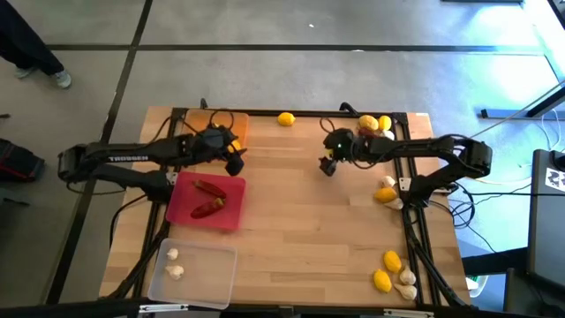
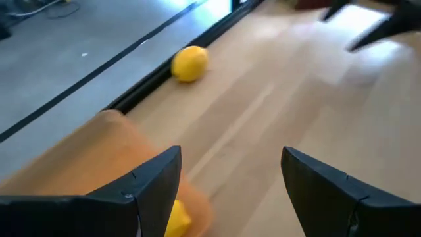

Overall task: Sort produce into baskets
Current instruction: Put the lemon into the yellow bin

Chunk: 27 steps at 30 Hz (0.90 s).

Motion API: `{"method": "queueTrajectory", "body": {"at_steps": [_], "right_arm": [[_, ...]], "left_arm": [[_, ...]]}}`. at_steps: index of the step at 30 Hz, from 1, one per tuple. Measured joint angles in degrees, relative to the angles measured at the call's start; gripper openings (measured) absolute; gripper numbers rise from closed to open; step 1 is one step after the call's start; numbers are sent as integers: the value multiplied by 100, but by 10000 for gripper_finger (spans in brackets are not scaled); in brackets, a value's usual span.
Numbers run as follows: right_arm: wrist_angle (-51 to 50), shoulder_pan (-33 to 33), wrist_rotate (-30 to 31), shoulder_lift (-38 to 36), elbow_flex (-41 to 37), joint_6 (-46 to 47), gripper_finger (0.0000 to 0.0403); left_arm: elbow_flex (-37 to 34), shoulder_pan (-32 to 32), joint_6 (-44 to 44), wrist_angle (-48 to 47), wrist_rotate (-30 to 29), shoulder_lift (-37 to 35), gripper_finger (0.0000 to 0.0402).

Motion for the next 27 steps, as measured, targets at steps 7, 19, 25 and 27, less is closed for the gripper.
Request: {"method": "queueTrajectory", "body": {"at_steps": [7, 19, 25, 27], "right_arm": [[409, -538, -169, 0, 41, -322, 323], [1162, -1022, -774, 479, 38, -629, 321], [1125, -1235, -758, 885, 532, -782, 321], [1107, -1288, -763, 1037, 743, -783, 321]], "left_arm": [[-107, -284, -106, 206, -4, 2, 258], [-107, -305, -581, 171, -6, 4, 258], [-109, -303, -595, 187, -8, 4, 258], [-109, -301, -595, 256, -11, 4, 258]]}}
